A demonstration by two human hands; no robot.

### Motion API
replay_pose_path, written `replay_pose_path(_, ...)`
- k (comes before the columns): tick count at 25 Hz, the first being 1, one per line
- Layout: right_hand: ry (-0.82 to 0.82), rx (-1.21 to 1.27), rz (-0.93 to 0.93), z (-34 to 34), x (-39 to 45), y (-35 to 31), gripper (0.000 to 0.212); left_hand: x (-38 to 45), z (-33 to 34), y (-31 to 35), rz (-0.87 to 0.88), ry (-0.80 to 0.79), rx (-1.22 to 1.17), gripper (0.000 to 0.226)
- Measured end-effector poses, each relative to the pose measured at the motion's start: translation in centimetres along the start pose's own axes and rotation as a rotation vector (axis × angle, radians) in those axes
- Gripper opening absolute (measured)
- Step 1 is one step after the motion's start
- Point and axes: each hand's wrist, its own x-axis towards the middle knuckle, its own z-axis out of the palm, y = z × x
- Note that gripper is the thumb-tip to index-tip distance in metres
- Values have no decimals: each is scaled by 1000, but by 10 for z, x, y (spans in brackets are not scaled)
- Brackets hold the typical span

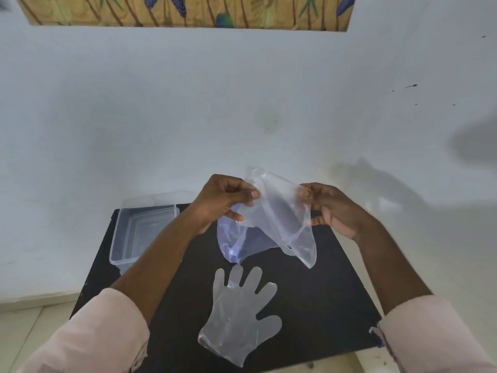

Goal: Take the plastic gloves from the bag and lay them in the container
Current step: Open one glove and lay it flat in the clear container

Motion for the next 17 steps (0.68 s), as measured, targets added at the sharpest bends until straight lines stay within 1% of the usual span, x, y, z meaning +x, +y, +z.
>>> replay_pose_path(3, 19, 64, -75, 15, 11, 1, 20, -5, -8, -4, -40, 84, -7, 8)
replay_pose_path(4, 30, 76, -99, 19, 13, -1, 11, -8, -10, -6, -52, 114, -1, 8)
replay_pose_path(5, 34, 89, -124, 23, 14, -2, 6, -11, -13, -9, -63, 144, 14, 9)
replay_pose_path(7, 67, 86, -170, 31, 16, -6, 8, -19, -20, -16, -98, 198, 27, 14)
replay_pose_path(9, 118, 14, -210, 38, 18, -11, 11, -27, -26, -23, -143, 231, 6, 16)
replay_pose_path(11, 126, -69, -238, 48, 20, -16, 14, -35, -32, -28, -164, 236, 7, 18)
replay_pose_path(15, 83, -204, -264, 65, 21, -28, 17, -45, -46, -26, -123, 204, 11, 27)
replay_pose_path(17, 57, -248, -262, 76, 17, -37, 18, -48, -55, -21, -82, 217, -21, 23)
